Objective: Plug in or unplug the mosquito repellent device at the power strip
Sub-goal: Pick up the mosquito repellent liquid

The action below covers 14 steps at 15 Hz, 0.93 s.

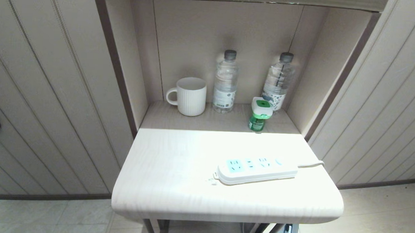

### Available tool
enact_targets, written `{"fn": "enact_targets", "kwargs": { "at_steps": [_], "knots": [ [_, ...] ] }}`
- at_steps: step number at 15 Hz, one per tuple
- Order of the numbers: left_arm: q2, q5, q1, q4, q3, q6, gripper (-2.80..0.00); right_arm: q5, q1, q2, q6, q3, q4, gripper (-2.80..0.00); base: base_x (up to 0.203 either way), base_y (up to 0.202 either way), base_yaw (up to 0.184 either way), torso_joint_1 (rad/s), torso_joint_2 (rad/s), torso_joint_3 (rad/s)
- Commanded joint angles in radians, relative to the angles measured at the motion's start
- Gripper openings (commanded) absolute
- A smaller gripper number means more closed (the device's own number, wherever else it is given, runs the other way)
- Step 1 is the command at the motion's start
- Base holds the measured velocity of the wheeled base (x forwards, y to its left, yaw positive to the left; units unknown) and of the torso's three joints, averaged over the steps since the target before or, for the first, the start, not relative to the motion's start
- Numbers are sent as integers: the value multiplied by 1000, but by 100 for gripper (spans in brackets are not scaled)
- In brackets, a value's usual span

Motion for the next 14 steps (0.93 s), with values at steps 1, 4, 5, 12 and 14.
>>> {"fn": "enact_targets", "kwargs": {
  "at_steps": [1,4,5,12,14],
  "knots": [
    [1,0,0,0,0,0,-280,333,-2,-8,-7,1,56,-280,0,0,0,0,0,0],
    [1,0,0,0,0,0,-280,573,-1,-19,-43,1,170,-280,0,0,0,0,0,0],
    [1,0,0,0,0,0,-280,634,0,-23,-49,1,208,-280,0,0,0,0,0,0],
    [1,0,0,0,0,0,-280,634,127,-278,-48,1,287,-280,0,0,0,0,0,0],
    [1,0,0,0,0,0,-280,602,120,-282,38,1,291,-280,0,0,0,0,0,0]
  ]
}}
